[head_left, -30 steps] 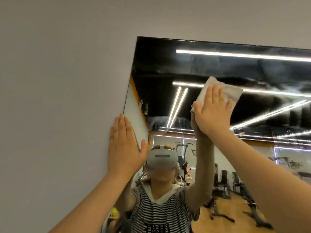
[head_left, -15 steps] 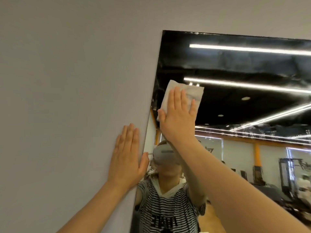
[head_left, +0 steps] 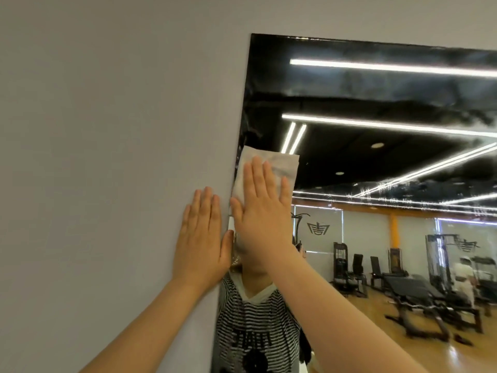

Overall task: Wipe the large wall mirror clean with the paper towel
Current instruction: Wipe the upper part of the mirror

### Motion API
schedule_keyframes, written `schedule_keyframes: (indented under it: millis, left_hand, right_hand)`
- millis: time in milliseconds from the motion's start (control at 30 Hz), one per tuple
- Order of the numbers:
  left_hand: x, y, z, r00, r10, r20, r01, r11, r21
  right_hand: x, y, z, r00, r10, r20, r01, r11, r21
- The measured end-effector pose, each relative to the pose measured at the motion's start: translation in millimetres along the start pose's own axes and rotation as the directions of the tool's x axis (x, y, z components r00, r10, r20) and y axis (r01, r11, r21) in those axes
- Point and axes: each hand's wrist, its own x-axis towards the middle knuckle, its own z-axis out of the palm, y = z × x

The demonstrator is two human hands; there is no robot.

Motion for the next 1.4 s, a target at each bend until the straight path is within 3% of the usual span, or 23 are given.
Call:
schedule_keyframes:
  millis: [233, 300, 367, 400, 467, 500, 533, 633, 700, 767, 900, 1133, 1400]
  left_hand:
    - [2.4, -3.0, -13.6, 0.996, -0.089, -0.005, 0.084, 0.952, -0.293]
    - [7.0, 10.6, -25.2, 0.997, -0.06, -0.039, 0.045, 0.952, -0.303]
    - [12.1, 31.3, -32.3, 0.998, 0.06, -0.009, -0.06, 0.952, -0.302]
    - [15.3, 41.7, -34.2, 0.995, 0.089, 0.051, -0.069, 0.95, -0.306]
    - [22.2, 56.7, -34.9, 0.985, 0.077, 0.154, -0.037, 0.969, -0.245]
    - [25.4, 61.3, -34.3, 0.984, 0.061, 0.168, -0.032, 0.985, -0.168]
    - [28.5, 64.7, -33.8, 0.983, 0.062, 0.175, -0.047, 0.995, -0.091]
    - [37.2, 70.4, -32.4, 0.987, 0.095, 0.127, -0.105, 0.992, 0.073]
    - [44.2, 69.4, -29.8, 0.988, 0.123, 0.097, -0.134, 0.984, 0.115]
    - [49.7, 66.3, -28.2, 0.986, 0.14, 0.092, -0.152, 0.979, 0.137]
    - [48.9, 65.4, -16.0, 0.99, 0.063, 0.126, -0.082, 0.985, 0.153]
    - [49.7, 69.9, 1.3, 0.996, -0.023, 0.087, 0.01, 0.989, 0.15]
    - [56.1, 97.8, 6.8, 0.989, -0.12, 0.09, 0.103, 0.98, 0.171]
  right_hand:
    - [-18.1, -4.5, -22.3, 0.972, -0.012, 0.234, -0.041, 0.974, 0.221]
    - [-11.4, 2.9, -34.7, 0.941, -0.048, 0.336, -0.074, 0.937, 0.341]
    - [-6.1, 12.4, -48.3, 0.911, -0.087, 0.402, -0.157, 0.83, 0.535]
    - [-5.4, 18.4, -55.8, 0.9, -0.083, 0.427, -0.241, 0.721, 0.649]
    - [-6.8, 36.6, -72.9, 0.883, -0.001, 0.469, -0.409, 0.487, 0.772]
    - [-8.8, 50.1, -79.3, 0.882, 0.059, 0.468, -0.444, 0.44, 0.78]
    - [-12.6, 65.2, -86.4, 0.893, 0.108, 0.438, -0.432, 0.479, 0.764]
    - [-35.1, 119.7, -103.3, 0.965, 0.183, 0.189, -0.257, 0.81, 0.527]
    - [-57.4, 155.8, -108.5, 0.98, 0.194, 0.052, -0.2, 0.917, 0.345]
    - [-77.9, 187.1, -105.8, 0.985, 0.171, 0.036, -0.175, 0.972, 0.157]
    - [-100.1, 230.8, -91.3, 0.977, 0.16, 0.138, -0.158, 0.987, -0.027]
    - [-107.4, 240.6, -65.9, 0.99, 0.142, -0.014, -0.142, 0.984, -0.112]
    - [-106.8, 240.3, -68.1, 0.99, 0.143, -0.016, -0.143, 0.985, -0.095]
